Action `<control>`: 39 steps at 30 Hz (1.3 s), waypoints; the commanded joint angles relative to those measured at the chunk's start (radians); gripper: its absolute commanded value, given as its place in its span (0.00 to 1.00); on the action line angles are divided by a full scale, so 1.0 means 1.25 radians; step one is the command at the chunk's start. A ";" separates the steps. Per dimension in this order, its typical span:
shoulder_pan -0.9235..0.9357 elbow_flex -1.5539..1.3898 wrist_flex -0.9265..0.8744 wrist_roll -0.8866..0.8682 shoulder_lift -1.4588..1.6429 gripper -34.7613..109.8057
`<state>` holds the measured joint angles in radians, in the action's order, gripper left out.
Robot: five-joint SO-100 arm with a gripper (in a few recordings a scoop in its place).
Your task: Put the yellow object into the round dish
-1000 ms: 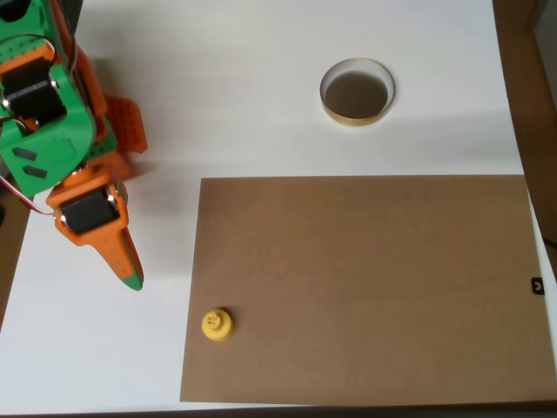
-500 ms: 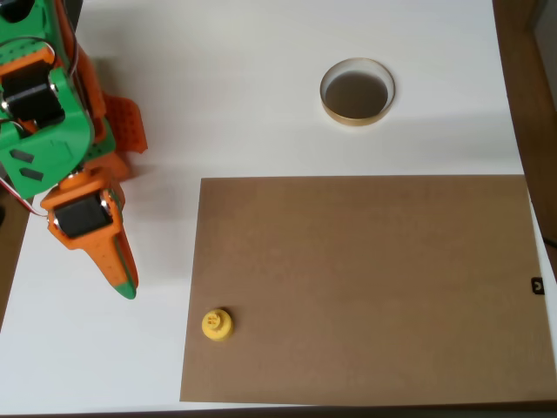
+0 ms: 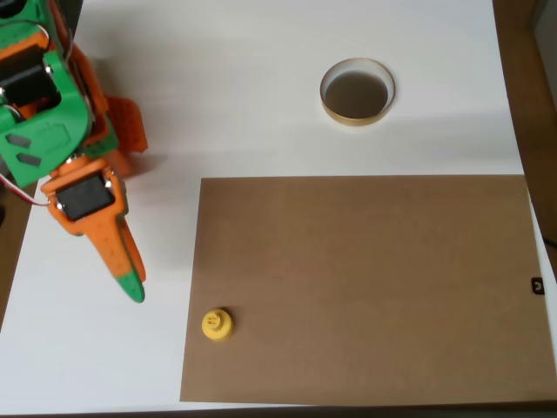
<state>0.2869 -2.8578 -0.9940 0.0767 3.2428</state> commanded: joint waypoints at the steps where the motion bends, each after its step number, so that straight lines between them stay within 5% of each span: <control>1: -0.025 0.101 0.006 0.022 -0.032 0.45; 12: -0.072 0.308 0.059 0.016 -0.401 0.46; 39: -0.109 0.799 -0.161 0.015 -1.144 0.46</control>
<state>0.1457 -1.9328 -1.1704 0.0890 1.8070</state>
